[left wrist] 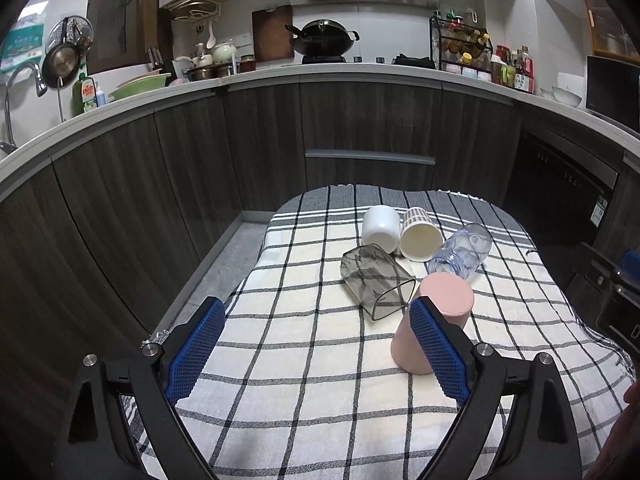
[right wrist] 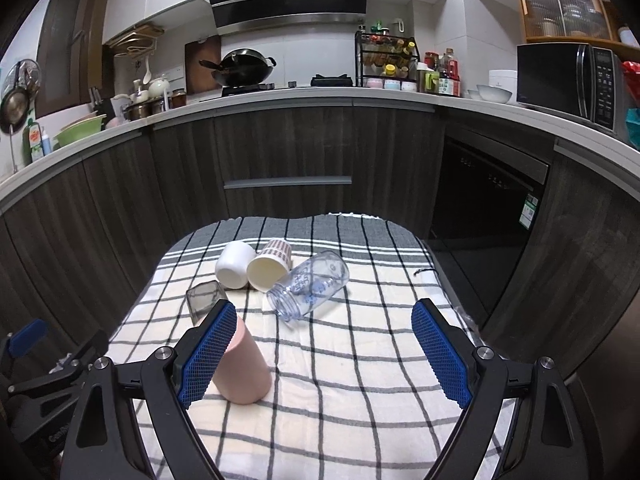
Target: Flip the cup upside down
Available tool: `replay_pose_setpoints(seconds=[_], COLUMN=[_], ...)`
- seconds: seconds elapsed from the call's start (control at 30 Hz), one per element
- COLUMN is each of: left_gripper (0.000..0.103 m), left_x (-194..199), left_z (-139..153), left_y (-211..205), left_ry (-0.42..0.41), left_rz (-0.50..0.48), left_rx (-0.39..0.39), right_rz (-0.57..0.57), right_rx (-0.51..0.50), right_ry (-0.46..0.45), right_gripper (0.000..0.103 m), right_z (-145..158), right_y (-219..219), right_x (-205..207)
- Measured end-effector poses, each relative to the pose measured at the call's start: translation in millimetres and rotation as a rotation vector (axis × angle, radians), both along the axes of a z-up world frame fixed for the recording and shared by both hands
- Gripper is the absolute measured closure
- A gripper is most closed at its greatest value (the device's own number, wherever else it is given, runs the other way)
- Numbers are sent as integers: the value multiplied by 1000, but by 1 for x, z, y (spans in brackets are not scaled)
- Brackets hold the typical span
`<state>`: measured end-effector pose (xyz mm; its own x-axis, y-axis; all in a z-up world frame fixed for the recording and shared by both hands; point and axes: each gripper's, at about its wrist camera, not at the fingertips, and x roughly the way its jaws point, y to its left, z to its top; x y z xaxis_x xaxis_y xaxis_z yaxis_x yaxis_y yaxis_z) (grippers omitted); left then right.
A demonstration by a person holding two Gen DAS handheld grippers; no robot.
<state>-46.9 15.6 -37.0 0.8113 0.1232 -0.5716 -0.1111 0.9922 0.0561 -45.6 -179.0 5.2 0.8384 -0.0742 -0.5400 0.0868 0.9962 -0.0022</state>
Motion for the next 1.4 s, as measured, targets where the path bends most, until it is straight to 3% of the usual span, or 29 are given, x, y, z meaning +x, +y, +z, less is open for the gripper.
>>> replay_pose_setpoints(seconds=[0.67,1.4], left_gripper=[8,8], left_x=[0,3], left_z=[-6,-10], left_y=[-1,-1], left_ry=[11,32], left_rz=[-6,-13], left_rx=[7,-2], right_rz=[-20,-22], right_rx=[-82,-68], right_ry=[-33,-10], right_gripper=[14,14], right_z=[0,-5], right_y=[7,3], right_x=[-5,-1])
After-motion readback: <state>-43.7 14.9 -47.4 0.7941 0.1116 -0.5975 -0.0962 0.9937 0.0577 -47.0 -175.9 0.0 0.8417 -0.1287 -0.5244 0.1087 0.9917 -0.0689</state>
